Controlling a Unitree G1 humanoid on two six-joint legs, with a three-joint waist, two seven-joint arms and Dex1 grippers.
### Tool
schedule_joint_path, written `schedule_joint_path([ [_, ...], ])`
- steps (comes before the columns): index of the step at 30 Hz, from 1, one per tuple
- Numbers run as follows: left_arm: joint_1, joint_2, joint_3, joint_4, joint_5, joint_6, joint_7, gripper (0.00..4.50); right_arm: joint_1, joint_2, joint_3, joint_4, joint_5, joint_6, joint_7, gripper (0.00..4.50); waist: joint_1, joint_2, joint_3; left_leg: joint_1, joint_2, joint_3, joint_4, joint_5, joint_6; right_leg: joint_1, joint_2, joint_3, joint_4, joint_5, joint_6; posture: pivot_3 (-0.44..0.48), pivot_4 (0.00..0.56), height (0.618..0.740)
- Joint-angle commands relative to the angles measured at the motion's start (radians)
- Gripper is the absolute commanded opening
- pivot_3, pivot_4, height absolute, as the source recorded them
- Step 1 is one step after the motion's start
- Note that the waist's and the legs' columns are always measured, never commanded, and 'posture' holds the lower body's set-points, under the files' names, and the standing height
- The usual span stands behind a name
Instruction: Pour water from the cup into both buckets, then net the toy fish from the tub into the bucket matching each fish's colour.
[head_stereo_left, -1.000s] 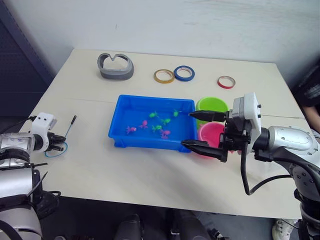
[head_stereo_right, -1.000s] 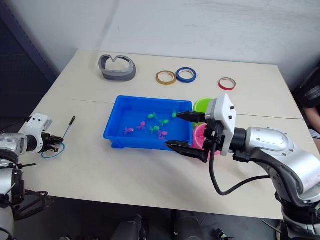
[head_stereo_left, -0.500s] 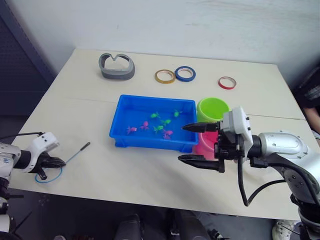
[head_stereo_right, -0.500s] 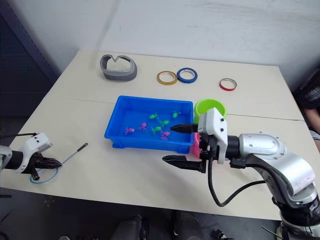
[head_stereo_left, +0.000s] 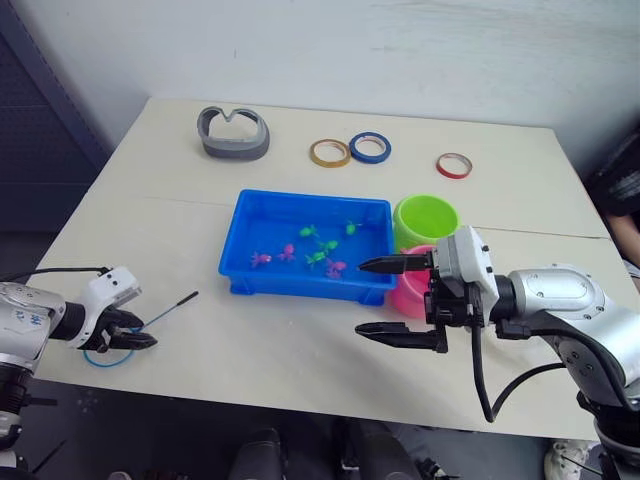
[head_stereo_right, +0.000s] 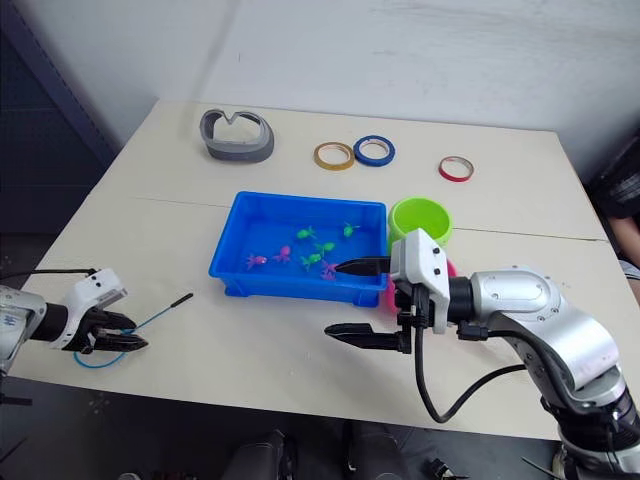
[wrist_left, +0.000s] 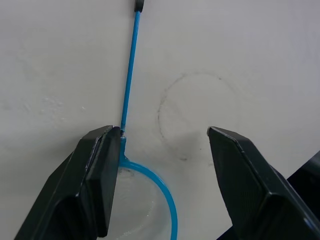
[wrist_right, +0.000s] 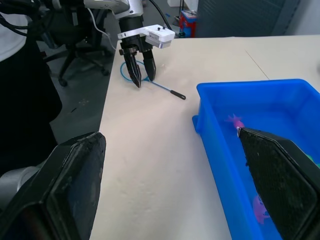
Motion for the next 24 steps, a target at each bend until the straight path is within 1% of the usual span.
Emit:
schedule_joint_path([
  [1,-0.015,0.017,-0.03,0.013,0.028,-0.052,0.018,3.11,-0.005,0.004,-0.027,-0.031,0.014,-0.011,-0.011,4.5,0.001,0.0,0.0,0.0,0.0,0.0,0.0,0.0,0.0,0.0,0.0,0.0,0.0,0.0,0.0,0.0,0.15,0.74],
  [4,-0.057,-0.005,-0.055,0.043,0.041,-0.124,0.026,2.51,-0.003,0.002,-0.032,-0.027,0.012,-0.014,-0.012,4.5,0.002,0.0,0.0,0.0,0.0,0.0,0.0,0.0,0.0,0.0,0.0,0.0,0.0,0.0,0.0,0.0,0.15,0.74],
  [5,-0.066,-0.011,-0.062,0.048,0.043,-0.137,0.028,2.06,-0.001,0.001,-0.033,-0.027,0.012,-0.015,-0.012,4.5,0.003,0.0,0.0,0.0,0.0,0.0,0.0,0.0,0.0,0.0,0.0,0.0,0.0,0.0,0.0,0.0,0.15,0.74],
  [7,-0.076,-0.017,-0.072,0.057,0.047,-0.156,0.027,1.33,0.003,-0.002,-0.037,-0.03,0.013,-0.015,-0.011,4.5,0.003,0.0,0.0,0.0,0.0,0.0,0.0,0.0,0.0,0.0,0.0,0.0,0.0,0.0,0.0,0.0,0.15,0.74],
  [10,-0.082,-0.018,-0.068,0.063,0.038,-0.166,0.027,0.03,0.008,-0.005,-0.045,-0.032,0.013,-0.017,-0.012,4.5,0.0,0.0,0.0,0.0,0.0,0.0,0.0,0.0,0.0,0.0,0.0,0.0,0.0,0.0,0.0,0.0,0.15,0.74],
  [14,-0.081,0.004,-0.025,0.067,0.003,-0.166,0.02,0.03,0.016,-0.017,-0.066,-0.029,0.052,0.015,-0.002,4.5,0.0,0.0,0.0,0.0,0.0,0.0,0.0,0.0,0.0,0.0,0.0,0.0,0.0,0.0,0.0,0.0,0.15,0.74],
  [17,-0.07,0.062,0.084,0.03,-0.07,-0.166,-0.005,0.03,0.006,-0.032,-0.094,-0.015,0.096,0.038,0.017,4.5,-0.001,0.0,0.0,0.0,0.0,0.0,0.0,0.0,0.0,0.0,0.0,0.0,0.0,0.0,0.0,0.0,0.15,0.74],
  [19,-0.055,0.095,0.177,-0.044,-0.159,-0.168,-0.064,0.03,-0.017,-0.041,-0.1,0.004,0.103,0.039,0.032,4.5,-0.002,0.0,0.0,-0.001,0.0,0.0,0.0,0.0,0.0,-0.001,0.0,0.0,0.0,0.0,0.0,0.0,0.15,0.74],
  [21,-0.01,0.132,0.28,-0.166,-0.27,-0.167,-0.169,0.03,-0.052,-0.049,-0.099,0.034,0.099,0.036,0.05,4.5,-0.002,0.0,0.0,-0.001,0.0,0.0,0.0,0.0,0.0,0.0,0.0,0.0,-0.001,0.0,0.0,0.0,0.15,0.74],
  [23,0.018,0.156,0.324,-0.244,-0.32,-0.12,-0.197,0.03,-0.087,-0.053,-0.09,0.066,0.084,0.025,0.071,4.5,0.0,0.001,0.001,0.0,0.0,0.0,0.0,0.0,0.0,0.001,0.0,0.0,-0.002,0.0,0.0,0.0,0.15,0.74],
  [24,0.021,0.161,0.346,-0.315,-0.359,-0.099,-0.205,0.03,-0.112,-0.054,-0.08,0.083,0.073,0.02,0.083,4.5,0.0,0.003,0.0,0.0,0.0,0.0,0.0,0.0,0.0,0.001,-0.001,0.0,-0.004,0.0,0.0,0.0,0.15,0.74],
])
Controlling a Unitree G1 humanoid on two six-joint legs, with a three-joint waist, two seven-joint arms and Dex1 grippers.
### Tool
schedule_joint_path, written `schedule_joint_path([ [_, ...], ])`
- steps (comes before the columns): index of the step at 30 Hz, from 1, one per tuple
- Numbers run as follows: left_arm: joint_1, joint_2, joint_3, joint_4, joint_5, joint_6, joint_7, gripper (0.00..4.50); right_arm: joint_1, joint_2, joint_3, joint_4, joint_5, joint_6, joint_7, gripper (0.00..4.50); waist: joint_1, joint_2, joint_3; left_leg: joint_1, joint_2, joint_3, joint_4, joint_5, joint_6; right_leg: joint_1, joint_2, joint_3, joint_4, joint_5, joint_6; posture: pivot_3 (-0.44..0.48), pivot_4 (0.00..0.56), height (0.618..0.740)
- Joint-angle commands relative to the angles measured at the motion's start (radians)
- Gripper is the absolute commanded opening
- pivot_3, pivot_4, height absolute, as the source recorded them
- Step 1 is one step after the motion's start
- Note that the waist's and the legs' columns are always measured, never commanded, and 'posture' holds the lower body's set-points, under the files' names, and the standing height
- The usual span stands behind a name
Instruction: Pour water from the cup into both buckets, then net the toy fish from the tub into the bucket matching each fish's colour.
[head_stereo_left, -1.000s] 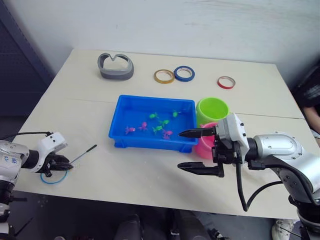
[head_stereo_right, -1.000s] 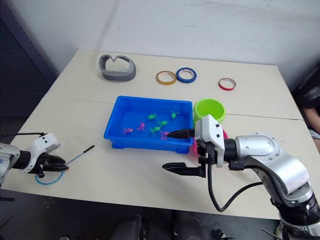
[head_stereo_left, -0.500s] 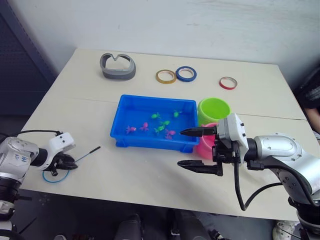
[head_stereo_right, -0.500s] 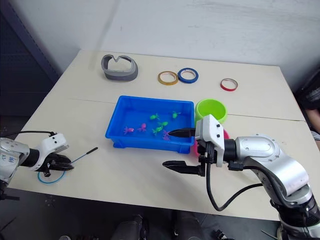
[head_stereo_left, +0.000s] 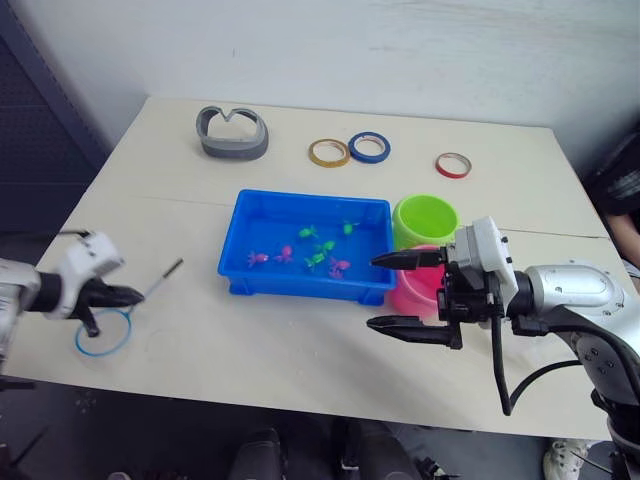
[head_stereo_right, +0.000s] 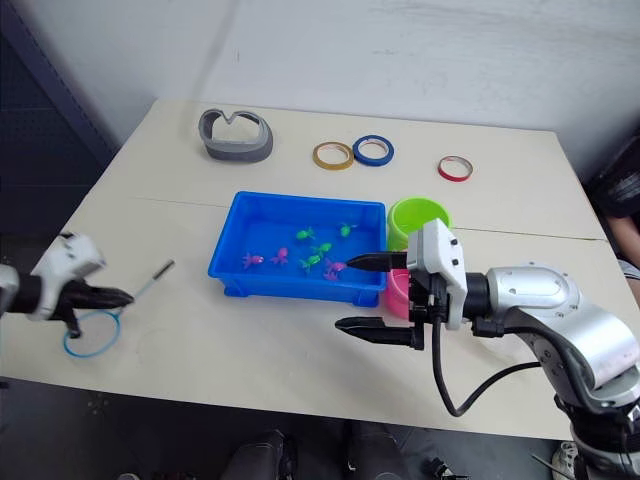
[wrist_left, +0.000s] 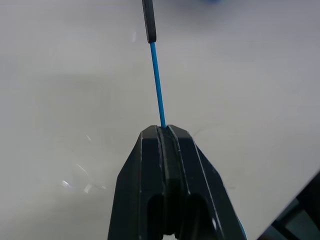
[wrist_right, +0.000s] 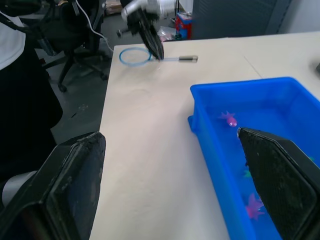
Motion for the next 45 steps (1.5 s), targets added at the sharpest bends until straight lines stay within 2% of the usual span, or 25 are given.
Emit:
schedule_joint_path([
  [1,0.021,0.015,0.075,-0.175,-0.117,0.057,-0.046,0.03,-0.059,-0.014,-0.004,0.034,-0.011,-0.025,0.041,4.5,0.0,0.004,0.0,0.0,0.0,0.0,0.0,0.0,0.0,0.0,0.0,0.0,-0.001,0.0,0.0,0.0,0.15,0.74],
  [4,-0.026,-0.002,0.05,-0.304,-0.18,0.093,-0.02,0.03,-0.13,-0.002,0.025,0.071,-0.028,-0.022,0.059,4.5,0.0,0.004,0.0,0.0,-0.001,0.0,0.0,0.0,0.0,0.0,0.0,0.0,-0.001,0.0,0.0,0.0,0.15,0.74],
  [8,-0.203,-0.107,-0.155,-0.421,-0.166,0.126,0.064,0.03,-0.289,0.015,0.133,0.131,-0.078,0.011,0.103,4.5,0.001,0.005,0.0,0.0,-0.001,0.0,0.0,0.0,0.0,0.0,0.0,0.0,0.0,0.0,0.0,0.0,0.15,0.74],
  [15,-0.374,-0.224,-0.398,-0.38,-0.049,0.06,0.078,0.03,-0.474,0.092,0.289,0.195,-0.162,0.069,0.114,4.5,-0.009,0.004,0.0,-0.002,-0.001,0.0,0.0,0.002,-0.001,-0.003,0.001,0.001,0.006,0.0,0.0,0.0,0.15,0.74],
  [20,-0.42,-0.268,-0.441,-0.329,-0.011,0.017,0.077,0.03,-0.513,0.126,0.353,0.222,-0.244,0.074,0.097,4.5,-0.005,0.004,0.0,-0.002,-0.001,0.0,0.003,0.002,-0.001,-0.003,0.001,0.001,0.007,0.0,0.0,0.0,0.15,0.74],
  [24,-0.434,-0.287,-0.462,-0.302,0.026,-0.026,0.074,0.0,-0.522,0.147,0.393,0.249,-0.321,0.039,0.083,3.5,-0.002,0.004,0.0,-0.002,-0.001,0.0,0.003,0.002,-0.001,-0.003,0.001,0.001,0.007,0.0,0.0,0.0,0.15,0.74],
  [33,-0.46,-0.316,-0.478,-0.3,0.048,-0.038,0.069,0.0,-0.536,0.183,0.419,0.296,-0.418,-0.013,0.104,3.5,-0.002,0.004,0.0,-0.002,-0.001,0.0,0.004,0.002,-0.001,-0.003,0.001,0.001,0.007,0.0,0.0,0.0,0.15,0.74],
  [36,-0.469,-0.327,-0.479,-0.305,0.048,-0.029,0.07,0.0,-0.539,0.183,0.429,0.309,-0.449,-0.038,0.118,2.63,-0.003,0.005,0.0,-0.002,-0.001,0.0,0.005,0.002,-0.001,-0.003,0.001,0.001,0.008,0.0,0.0,0.0,0.15,0.74],
  [41,-0.476,-0.333,-0.478,-0.305,0.05,-0.023,0.07,0.0,-0.542,0.201,0.426,0.326,-0.473,-0.062,0.132,0.09,-0.004,0.004,0.0,-0.002,-0.001,0.0,0.005,0.002,-0.001,-0.003,0.001,0.001,0.008,0.0,0.0,0.0,0.15,0.74],
  [45,-0.483,-0.345,-0.47,-0.302,0.038,0.003,0.076,0.0,-0.542,0.211,0.422,0.331,-0.484,-0.07,0.144,0.04,-0.003,0.004,0.0,-0.002,-0.001,0.0,0.005,0.002,-0.001,-0.003,0.001,0.001,0.008,0.0,0.0,0.0,0.15,0.74],
])
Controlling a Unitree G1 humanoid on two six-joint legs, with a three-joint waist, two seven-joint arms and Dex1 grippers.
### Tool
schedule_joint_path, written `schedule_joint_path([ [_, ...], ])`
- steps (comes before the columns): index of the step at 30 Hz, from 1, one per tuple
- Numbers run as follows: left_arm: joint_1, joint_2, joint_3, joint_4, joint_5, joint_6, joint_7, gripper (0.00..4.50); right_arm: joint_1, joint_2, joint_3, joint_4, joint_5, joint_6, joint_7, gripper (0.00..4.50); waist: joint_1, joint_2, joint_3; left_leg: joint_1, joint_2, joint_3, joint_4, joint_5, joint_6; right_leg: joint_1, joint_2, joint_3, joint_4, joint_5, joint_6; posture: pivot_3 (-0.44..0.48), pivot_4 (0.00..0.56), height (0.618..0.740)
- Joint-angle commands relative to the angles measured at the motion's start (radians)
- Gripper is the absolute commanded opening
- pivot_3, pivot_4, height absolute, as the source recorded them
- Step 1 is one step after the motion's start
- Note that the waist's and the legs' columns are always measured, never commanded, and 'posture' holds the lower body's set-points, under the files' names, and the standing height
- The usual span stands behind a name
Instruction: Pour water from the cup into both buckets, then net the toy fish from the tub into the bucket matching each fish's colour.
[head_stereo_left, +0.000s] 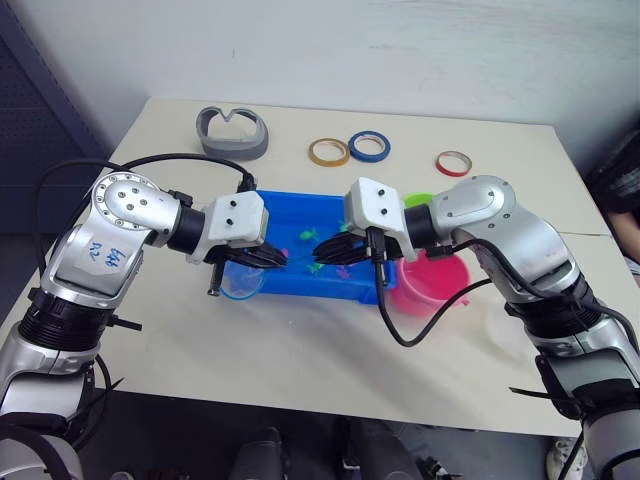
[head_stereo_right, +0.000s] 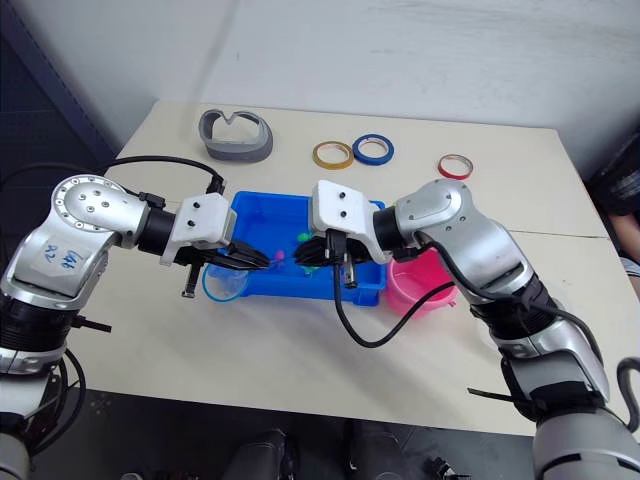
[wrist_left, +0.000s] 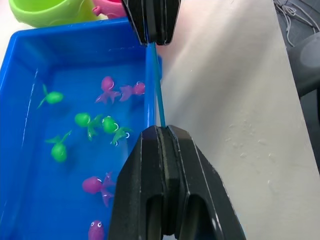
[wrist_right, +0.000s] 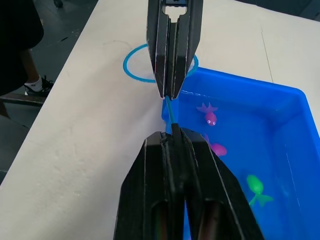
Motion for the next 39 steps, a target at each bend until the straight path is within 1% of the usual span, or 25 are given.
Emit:
schedule_joint_path([
  [1,-0.028,-0.018,0.02,-0.019,-0.025,0.04,0.008,0.0,-0.027,0.011,-0.019,-0.01,-0.006,-0.024,0.014,0.04,0.001,0.0,0.0,0.0,0.0,0.0,0.0,0.0,0.0,0.0,0.0,0.0,0.0,0.0,0.0,0.0,0.15,0.74],
  [2,-0.034,-0.025,0.032,-0.017,-0.041,0.068,0.013,0.0,-0.026,0.012,-0.022,-0.012,-0.006,-0.024,0.016,0.04,0.001,0.0,0.0,0.0,0.0,0.0,0.0,0.0,0.0,0.0,0.0,0.0,0.0,0.0,0.0,0.0,0.15,0.74],
  [3,-0.038,-0.03,0.047,-0.013,-0.057,0.097,0.018,0.53,-0.025,0.014,-0.027,-0.014,-0.006,-0.022,0.015,0.0,0.001,0.0,0.0,0.0,0.0,0.0,0.0,0.0,0.0,0.0,0.0,0.0,0.0,0.0,0.0,0.0,0.15,0.74],
  [4,-0.039,-0.035,0.065,-0.01,-0.073,0.119,0.023,0.68,-0.022,0.015,-0.035,-0.02,-0.001,-0.015,0.013,0.0,0.001,0.0,0.0,0.0,0.0,0.0,0.0,0.0,0.0,0.0,0.0,0.0,0.0,0.0,0.0,0.0,0.15,0.74],
  [5,-0.039,-0.037,0.077,-0.011,-0.083,0.133,0.027,1.06,-0.02,0.015,-0.04,-0.025,0.002,-0.01,0.012,0.0,0.001,0.0,0.0,0.0,0.0,0.0,0.0,0.0,0.0,0.0,0.0,0.0,0.0,0.0,0.0,0.0,0.15,0.74],
  [6,-0.033,-0.039,0.114,-0.01,-0.116,0.165,0.035,1.4,-0.013,0.006,-0.061,-0.044,0.019,0.014,0.008,0.0,0.0,0.0,0.0,0.0,0.0,0.0,0.0,0.0,0.0,0.0,0.0,0.0,0.0,0.0,0.0,0.0,0.15,0.74],
  [9,0.003,-0.03,0.267,-0.021,-0.263,0.287,0.055,2.75,0.011,-0.042,-0.141,-0.091,0.06,0.07,-0.008,0.0,-0.001,0.0,0.0,-0.001,0.0,0.0,0.001,0.0,0.0,-0.001,0.0,0.0,0.0,0.0,0.0,0.0,0.15,0.74],
  [10,0.028,-0.017,0.32,-0.027,-0.307,0.316,0.054,3.12,0.017,-0.064,-0.165,-0.097,0.061,0.074,-0.013,0.0,-0.001,0.0,0.0,-0.001,0.0,-0.001,0.001,0.0,0.0,0.0,0.0,0.0,0.0,0.0,0.0,0.0,0.15,0.74],
  [11,0.06,-0.003,0.363,-0.035,-0.33,0.318,0.051,3.64,0.023,-0.088,-0.185,-0.096,0.057,0.071,-0.015,0.0,-0.001,0.0,0.0,-0.001,0.0,-0.001,0.001,0.0,0.0,0.0,0.0,0.0,0.0,0.0,0.0,0.0,0.15,0.74],
  [13,0.13,0.021,0.425,-0.057,-0.345,0.304,0.06,4.43,0.038,-0.142,-0.218,-0.08,0.036,0.039,-0.012,0.0,-0.001,0.0,0.0,0.0,0.0,-0.001,0.001,0.0,0.0,0.0,0.0,0.0,0.0,0.0,0.0,0.0,0.15,0.74],
  [15,0.206,0.034,0.473,-0.087,-0.35,0.287,0.078,4.49,0.053,-0.2,-0.24,-0.04,-0.007,-0.044,-0.001,0.0,0.002,0.0,0.0,0.0,0.0,-0.001,0.001,0.0,0.0,0.001,0.0,0.0,-0.001,0.0,0.0,0.0,0.15,0.74],
  [19,0.332,0.035,0.506,-0.167,-0.351,0.273,0.128,4.49,0.073,-0.318,-0.232,0.115,-0.163,-0.451,0.059,0.0,0.004,0.0,0.0,0.0,0.0,-0.001,0.001,-0.001,0.001,0.002,0.0,0.0,-0.002,0.0,0.0,0.0,0.15,0.74],
  [24,0.393,0.005,0.48,-0.235,-0.351,0.249,0.194,4.49,0.091,-0.338,-0.224,0.275,-0.241,-0.821,0.088,0.0,-0.002,0.0,0.0,0.0,0.0,-0.001,0.0,-0.001,0.001,0.002,0.0,0.0,-0.002,0.0,0.0,0.0,0.15,0.74],
  [27,0.39,-0.008,0.459,-0.248,-0.36,0.255,0.224,4.49,0.106,-0.345,-0.21,0.335,-0.296,-0.998,0.087,0.0,-0.002,0.0,0.0,0.001,0.0,-0.001,0.0,0.0,0.0,0.002,0.0,0.0,-0.001,0.0,0.0,0.0,0.15,0.74],
  [30,0.38,-0.016,0.438,-0.256,-0.366,0.259,0.248,4.49,0.115,-0.334,-0.206,0.359,-0.315,-1.064,0.086,0.0,-0.002,0.001,0.0,0.001,0.0,0.0,0.001,0.0,0.0,0.002,0.0,0.0,-0.001,0.0,0.0,0.0,0.15,0.74],
  [34,0.382,-0.005,0.424,-0.259,-0.372,0.259,0.25,4.49,0.119,-0.327,-0.18,0.41,-0.385,-1.19,0.066,0.0,-0.002,0.001,0.0,0.001,0.0,0.0,0.001,0.0,0.0,0.002,0.0,0.0,-0.001,0.0,0.0,0.0,0.15,0.74],
  [39,0.383,0.007,0.421,-0.256,-0.375,0.256,0.252,4.49,0.117,-0.316,-0.15,0.449,-0.444,-1.26,0.036,0.0,-0.001,0.001,0.001,0.001,0.0,0.0,0.001,0.0,0.0,0.002,0.0,0.0,-0.001,0.0,0.0,0.0,0.15,0.74],
])
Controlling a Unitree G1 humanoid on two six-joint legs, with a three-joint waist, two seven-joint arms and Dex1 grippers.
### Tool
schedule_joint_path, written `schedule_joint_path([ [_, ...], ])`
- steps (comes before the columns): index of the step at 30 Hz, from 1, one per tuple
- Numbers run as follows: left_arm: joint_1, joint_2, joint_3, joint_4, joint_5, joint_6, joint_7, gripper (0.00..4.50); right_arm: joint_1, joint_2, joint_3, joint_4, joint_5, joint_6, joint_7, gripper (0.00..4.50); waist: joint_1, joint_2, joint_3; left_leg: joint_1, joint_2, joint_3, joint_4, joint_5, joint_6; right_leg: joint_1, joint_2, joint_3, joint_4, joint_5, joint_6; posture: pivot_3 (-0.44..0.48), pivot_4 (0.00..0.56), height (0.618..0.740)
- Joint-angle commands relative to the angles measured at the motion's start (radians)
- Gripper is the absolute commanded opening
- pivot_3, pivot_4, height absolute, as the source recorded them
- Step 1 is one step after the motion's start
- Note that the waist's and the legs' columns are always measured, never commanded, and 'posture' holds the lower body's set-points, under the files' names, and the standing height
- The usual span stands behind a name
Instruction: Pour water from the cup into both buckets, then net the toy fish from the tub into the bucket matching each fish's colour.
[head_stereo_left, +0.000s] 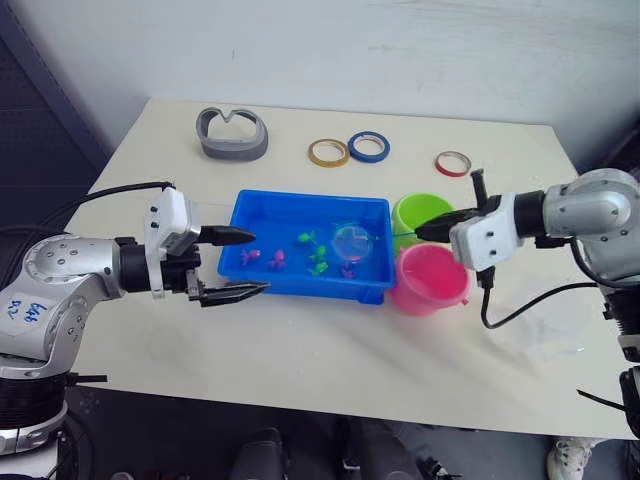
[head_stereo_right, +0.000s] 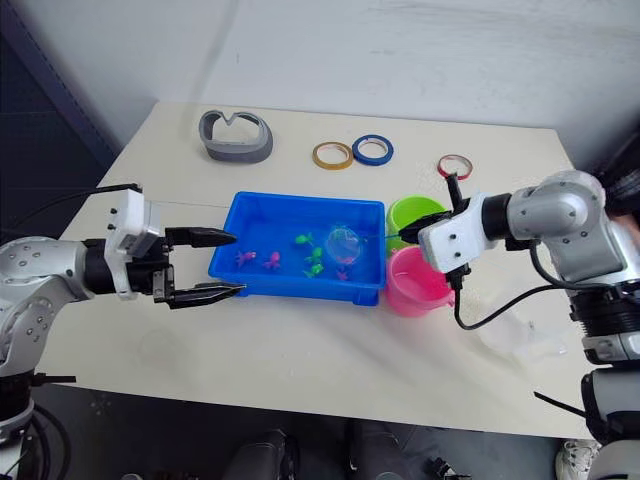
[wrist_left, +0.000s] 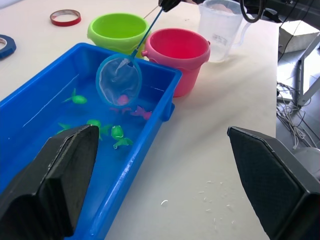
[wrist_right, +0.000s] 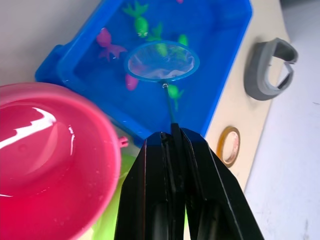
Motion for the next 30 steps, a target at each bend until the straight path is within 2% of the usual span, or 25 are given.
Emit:
schedule_joint_path([
  [1,-0.01,0.016,0.006,-0.025,-0.017,-0.008,0.008,4.49,-0.01,-0.004,-0.005,0.012,-0.031,-0.054,-0.027,0.0,0.001,0.0,0.0,0.0,0.0,0.0,0.0,0.0,0.0,0.0,0.0,0.0,0.0,0.0,0.0,0.0,0.15,0.74],
  [11,-0.003,0.028,0.01,-0.039,-0.036,0.001,0.027,4.49,-0.026,-0.004,0.027,0.069,-0.083,-0.133,-0.06,0.0,0.001,0.001,0.0,0.0,0.0,0.0,0.0,0.0,0.0,0.0,0.0,0.0,0.0,0.0,0.0,0.0,0.15,0.74],
  [18,-0.009,0.026,0.005,-0.036,-0.038,-0.002,0.037,4.49,-0.003,-0.007,0.035,0.03,-0.006,-0.102,0.003,0.0,0.001,0.001,0.001,0.0,0.0,0.0,0.0,0.0,0.0,0.0,0.0,0.0,0.0,0.0,0.0,0.0,0.15,0.74],
  [25,-0.012,0.019,-0.004,-0.034,-0.036,-0.008,0.047,4.49,0.042,0.025,-0.02,-0.099,0.121,0.212,0.018,0.0,0.001,0.001,0.001,0.0,0.0,0.0,0.0,0.0,0.0,0.0,0.0,0.0,0.0,0.0,0.0,0.0,0.15,0.74],
  [30,-0.017,0.017,-0.008,-0.03,-0.035,-0.013,0.051,4.49,0.048,0.0,-0.015,-0.088,0.069,0.188,0.015,0.0,0.005,0.001,0.001,0.0,0.0,0.0,0.0,0.0,0.0,0.0,0.0,0.0,0.0,0.0,0.0,0.0,0.15,0.74],
])
